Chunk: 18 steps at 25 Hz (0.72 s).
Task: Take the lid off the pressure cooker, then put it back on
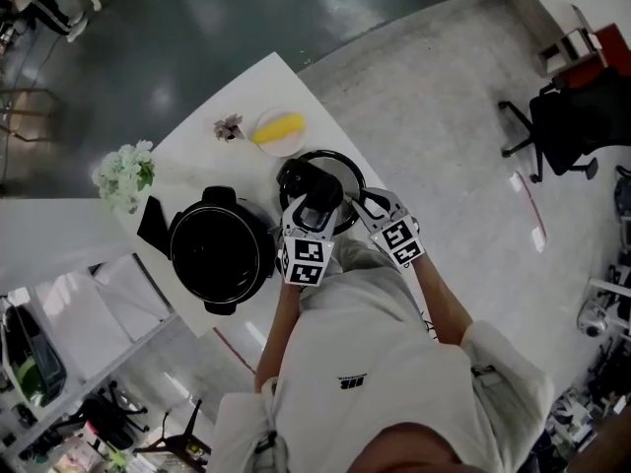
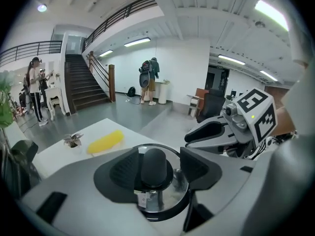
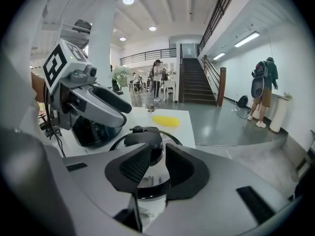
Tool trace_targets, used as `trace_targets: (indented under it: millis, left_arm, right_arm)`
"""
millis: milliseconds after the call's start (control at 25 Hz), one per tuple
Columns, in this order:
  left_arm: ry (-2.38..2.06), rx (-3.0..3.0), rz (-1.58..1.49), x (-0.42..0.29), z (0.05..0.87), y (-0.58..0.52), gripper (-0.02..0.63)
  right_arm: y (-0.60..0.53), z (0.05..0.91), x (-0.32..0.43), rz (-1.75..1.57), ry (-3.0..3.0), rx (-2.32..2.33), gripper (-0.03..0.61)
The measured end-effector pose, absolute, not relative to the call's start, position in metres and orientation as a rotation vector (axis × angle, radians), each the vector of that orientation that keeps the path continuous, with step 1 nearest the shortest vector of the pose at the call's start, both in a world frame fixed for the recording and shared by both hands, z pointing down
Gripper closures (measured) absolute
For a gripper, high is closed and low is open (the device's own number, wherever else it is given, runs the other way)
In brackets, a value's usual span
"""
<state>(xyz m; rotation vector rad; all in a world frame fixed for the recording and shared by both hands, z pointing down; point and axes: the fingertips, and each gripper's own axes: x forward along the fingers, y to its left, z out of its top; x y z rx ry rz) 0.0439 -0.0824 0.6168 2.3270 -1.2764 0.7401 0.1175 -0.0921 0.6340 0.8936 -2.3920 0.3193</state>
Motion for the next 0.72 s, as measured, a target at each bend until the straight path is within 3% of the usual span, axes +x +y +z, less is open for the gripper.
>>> trace_targets:
  millis: [720]
  left_arm:
    - [-1.285,2.290,0.706,0.039,0.617,-0.060,0.337]
  right_arm:
    - [-0.058,0.612,0.112,0.301,-2.380,0.936,0.482]
